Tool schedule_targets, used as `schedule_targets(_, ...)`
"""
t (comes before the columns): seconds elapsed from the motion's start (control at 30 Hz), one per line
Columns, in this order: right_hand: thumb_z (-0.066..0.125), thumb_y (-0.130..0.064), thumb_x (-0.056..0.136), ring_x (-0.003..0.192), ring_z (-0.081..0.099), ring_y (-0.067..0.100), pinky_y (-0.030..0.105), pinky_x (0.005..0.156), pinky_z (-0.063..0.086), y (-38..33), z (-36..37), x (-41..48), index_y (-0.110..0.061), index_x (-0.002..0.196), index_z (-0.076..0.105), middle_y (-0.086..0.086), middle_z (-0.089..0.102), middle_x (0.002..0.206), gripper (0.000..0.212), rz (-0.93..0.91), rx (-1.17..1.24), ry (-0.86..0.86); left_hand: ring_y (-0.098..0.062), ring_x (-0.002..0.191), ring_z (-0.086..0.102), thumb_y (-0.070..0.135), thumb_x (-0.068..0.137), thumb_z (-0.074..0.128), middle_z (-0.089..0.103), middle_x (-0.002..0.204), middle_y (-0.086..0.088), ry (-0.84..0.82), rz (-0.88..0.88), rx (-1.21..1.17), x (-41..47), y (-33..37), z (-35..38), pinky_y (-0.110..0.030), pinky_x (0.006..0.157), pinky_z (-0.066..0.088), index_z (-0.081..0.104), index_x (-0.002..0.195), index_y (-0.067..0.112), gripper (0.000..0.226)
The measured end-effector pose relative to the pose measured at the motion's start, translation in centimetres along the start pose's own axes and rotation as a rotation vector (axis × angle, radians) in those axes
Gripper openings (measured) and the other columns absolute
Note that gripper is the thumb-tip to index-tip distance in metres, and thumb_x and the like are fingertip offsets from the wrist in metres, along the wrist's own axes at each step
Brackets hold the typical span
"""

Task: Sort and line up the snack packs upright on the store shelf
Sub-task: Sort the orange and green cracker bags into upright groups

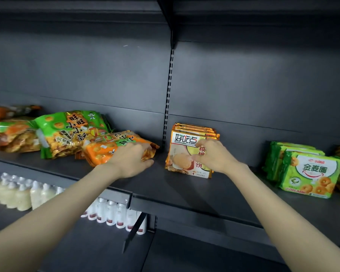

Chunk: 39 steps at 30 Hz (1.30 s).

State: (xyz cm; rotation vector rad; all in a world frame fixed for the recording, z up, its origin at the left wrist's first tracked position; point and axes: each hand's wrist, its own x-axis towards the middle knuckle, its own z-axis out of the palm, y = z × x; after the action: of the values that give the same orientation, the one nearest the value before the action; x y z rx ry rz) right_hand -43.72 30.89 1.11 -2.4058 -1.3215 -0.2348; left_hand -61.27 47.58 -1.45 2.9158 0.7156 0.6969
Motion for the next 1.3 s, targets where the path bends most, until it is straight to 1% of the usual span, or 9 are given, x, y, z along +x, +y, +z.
schedule_targets(0.27, 0.06, -0.033, 0.09, 0.127, 0.045, 0.025, 0.036, 0.1, 0.04, -7.1, 1.8, 2.4, -0.014, 0.132, 0.05, 0.007, 0.047, 0.138, 0.048, -0.117, 0.03, -0.002, -0.025, 0.122, 0.05, 0.041, 0.089, 0.057, 0.056, 0.132, -0.004, 0.055, -0.064, 0.033, -2.7, -7.0, -3.2, -0.037, 0.098, 0.042, 0.05, 0.131, 0.02, 0.048)
schedule_targets(0.4, 0.061, -0.036, 0.089, 0.121, 0.048, 0.025, 0.041, 0.099, 0.042, -11.3, 4.2, 3.9, -0.015, 0.128, 0.053, 0.008, 0.05, 0.131, 0.045, -0.135, 0.045, -0.017, -0.024, 0.116, 0.054, 0.041, 0.088, 0.058, 0.058, 0.127, -0.003, 0.039, -0.079, 0.015, -4.1, -11.9, -3.5, -0.038, 0.094, 0.045, 0.051, 0.128, 0.02, 0.045)
schedule_targets(0.6, 0.061, -0.037, 0.087, 0.124, 0.045, 0.026, 0.045, 0.101, 0.041, -16.3, 8.2, 6.3, -0.018, 0.131, 0.052, 0.006, 0.048, 0.132, 0.048, -0.054, 0.097, -0.048, -0.024, 0.111, 0.057, 0.043, 0.087, 0.059, 0.062, 0.121, -0.004, 0.002, -0.055, -0.028, -3.9, -19.3, -3.6, -0.04, 0.092, 0.048, 0.053, 0.126, 0.019, 0.046)
schedule_targets(0.73, 0.06, -0.036, 0.089, 0.129, 0.042, 0.026, 0.042, 0.105, 0.038, -18.2, 11.0, 7.1, -0.016, 0.133, 0.05, 0.006, 0.046, 0.137, 0.049, 0.02, 0.113, -0.045, -0.025, 0.11, 0.058, 0.043, 0.087, 0.06, 0.06, 0.123, -0.007, 0.016, -0.033, -0.085, -2.9, -22.9, -2.9, -0.039, 0.092, 0.048, 0.054, 0.127, 0.015, 0.049)
schedule_targets(0.9, 0.061, -0.044, 0.086, 0.118, 0.054, 0.026, 0.045, 0.098, 0.046, -19.0, 13.6, 8.6, -0.017, 0.129, 0.053, 0.008, 0.053, 0.133, 0.051, 0.129, 0.174, -0.057, -0.025, 0.119, 0.051, 0.048, 0.087, 0.058, 0.052, 0.132, -0.007, -0.018, -0.022, -0.152, -0.7, -25.6, -1.6, -0.039, 0.099, 0.044, 0.047, 0.133, 0.015, 0.058)
schedule_targets(1.07, 0.058, -0.055, 0.084, 0.128, 0.046, 0.027, 0.046, 0.102, 0.044, -18.6, 14.9, 10.2, -0.011, 0.139, 0.041, 0.009, 0.046, 0.141, 0.072, 0.265, 0.245, 0.024, -0.027, 0.127, 0.045, 0.053, 0.088, 0.053, 0.045, 0.14, -0.011, -0.062, -0.045, -0.267, 2.3, -26.6, -0.7, -0.036, 0.103, 0.039, 0.038, 0.14, 0.011, 0.068)
schedule_targets(1.17, 0.059, -0.065, 0.077, 0.13, 0.043, 0.028, 0.046, 0.105, 0.04, -17.9, 15.8, 11.1, -0.011, 0.143, 0.031, 0.009, 0.04, 0.144, 0.09, 0.37, 0.364, 0.034, -0.027, 0.122, 0.05, 0.054, 0.088, 0.05, 0.052, 0.135, -0.011, -0.118, -0.073, -0.342, 3.5, -26.7, 0.4, -0.04, 0.101, 0.043, 0.035, 0.14, 0.01, 0.07)
schedule_targets(1.23, 0.062, -0.071, 0.068, 0.129, 0.044, 0.027, 0.045, 0.103, 0.043, -17.7, 16.3, 11.8, -0.009, 0.146, 0.021, 0.008, 0.041, 0.143, 0.107, 0.458, 0.538, 0.015, -0.027, 0.116, 0.055, 0.054, 0.089, 0.051, 0.058, 0.128, -0.01, -0.135, -0.084, -0.374, 4.0, -26.7, 1.1, -0.04, 0.097, 0.046, 0.034, 0.14, 0.01, 0.07)
schedule_targets(1.3, 0.066, -0.068, 0.067, 0.125, 0.049, 0.027, 0.04, 0.092, 0.051, -17.9, 16.8, 12.5, -0.01, 0.147, 0.014, 0.008, 0.044, 0.141, 0.112, 0.533, 0.76, 0.005, -0.025, 0.11, 0.059, 0.052, 0.087, 0.054, 0.061, 0.123, -0.009, -0.144, -0.093, -0.435, 4.5, -26.8, 1.6, -0.036, 0.094, 0.047, 0.034, 0.14, 0.008, 0.072)
